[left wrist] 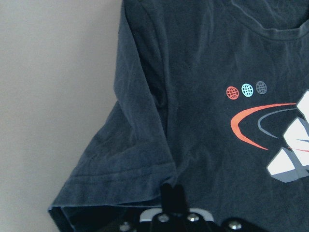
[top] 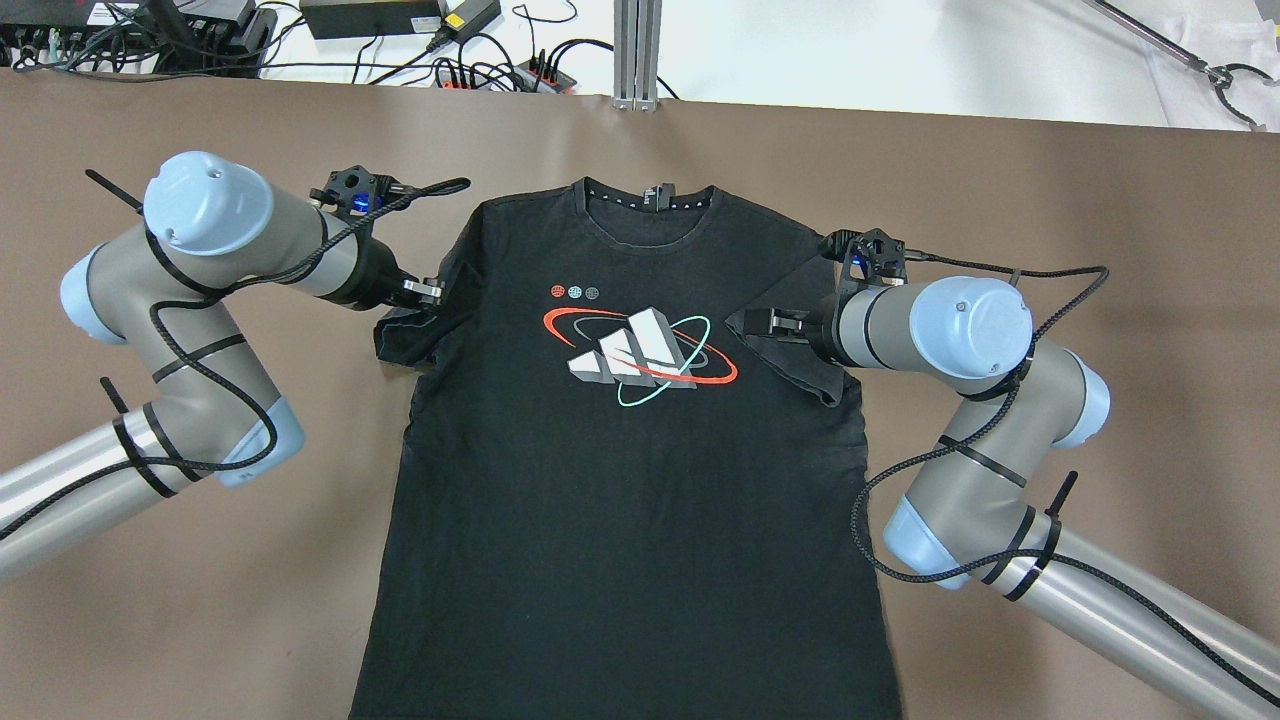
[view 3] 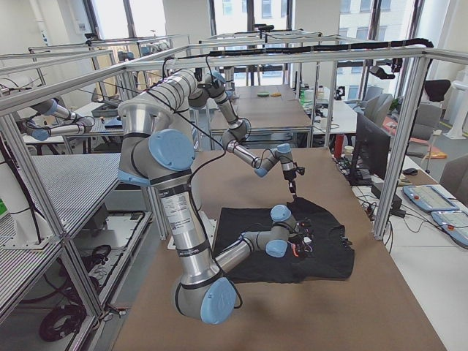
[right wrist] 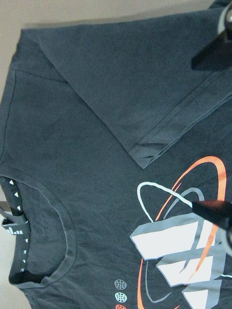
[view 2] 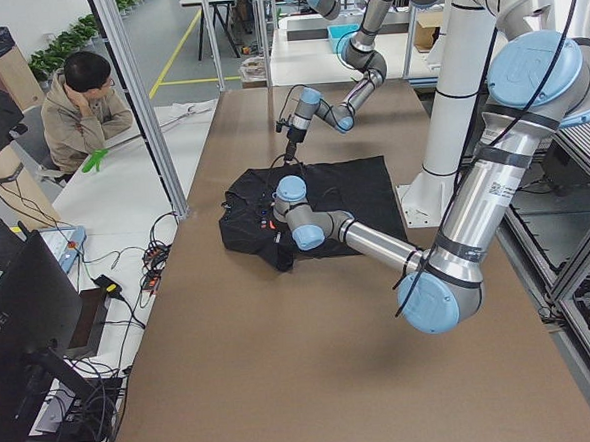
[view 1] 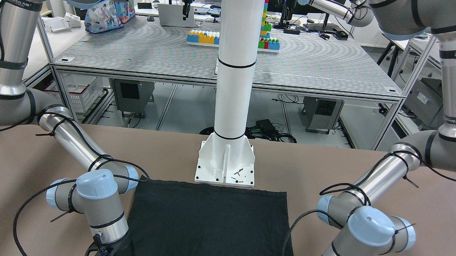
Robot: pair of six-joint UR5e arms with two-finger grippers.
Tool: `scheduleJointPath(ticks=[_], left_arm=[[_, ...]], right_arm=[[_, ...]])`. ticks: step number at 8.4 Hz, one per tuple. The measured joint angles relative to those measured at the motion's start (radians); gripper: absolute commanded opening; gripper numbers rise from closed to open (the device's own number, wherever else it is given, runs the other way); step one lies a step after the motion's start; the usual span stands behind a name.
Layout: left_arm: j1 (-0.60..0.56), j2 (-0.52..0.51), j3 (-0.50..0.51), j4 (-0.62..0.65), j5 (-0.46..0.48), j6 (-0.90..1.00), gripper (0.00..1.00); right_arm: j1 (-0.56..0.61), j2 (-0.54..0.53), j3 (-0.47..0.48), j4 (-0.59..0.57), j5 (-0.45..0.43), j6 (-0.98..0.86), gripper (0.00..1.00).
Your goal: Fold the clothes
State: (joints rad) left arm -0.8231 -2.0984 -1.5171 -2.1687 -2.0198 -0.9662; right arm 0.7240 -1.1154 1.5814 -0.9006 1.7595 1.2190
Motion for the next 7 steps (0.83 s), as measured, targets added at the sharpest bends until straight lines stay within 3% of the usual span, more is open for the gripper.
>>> scheduleJointPath(ticks=[3,7], left_arm=[[0.054,-0.113,0.011,0.123,0.056,-0.043,0.0],[0.089,-0.23,0.139,0.159,0.12,-0.073,0.0]], right_arm=[[0.0,-0.013,0.0,0.0,0.0,0.0,0.95],[0.0,-0.02,-0.002,0.0,0.0,-0.002,0.95]])
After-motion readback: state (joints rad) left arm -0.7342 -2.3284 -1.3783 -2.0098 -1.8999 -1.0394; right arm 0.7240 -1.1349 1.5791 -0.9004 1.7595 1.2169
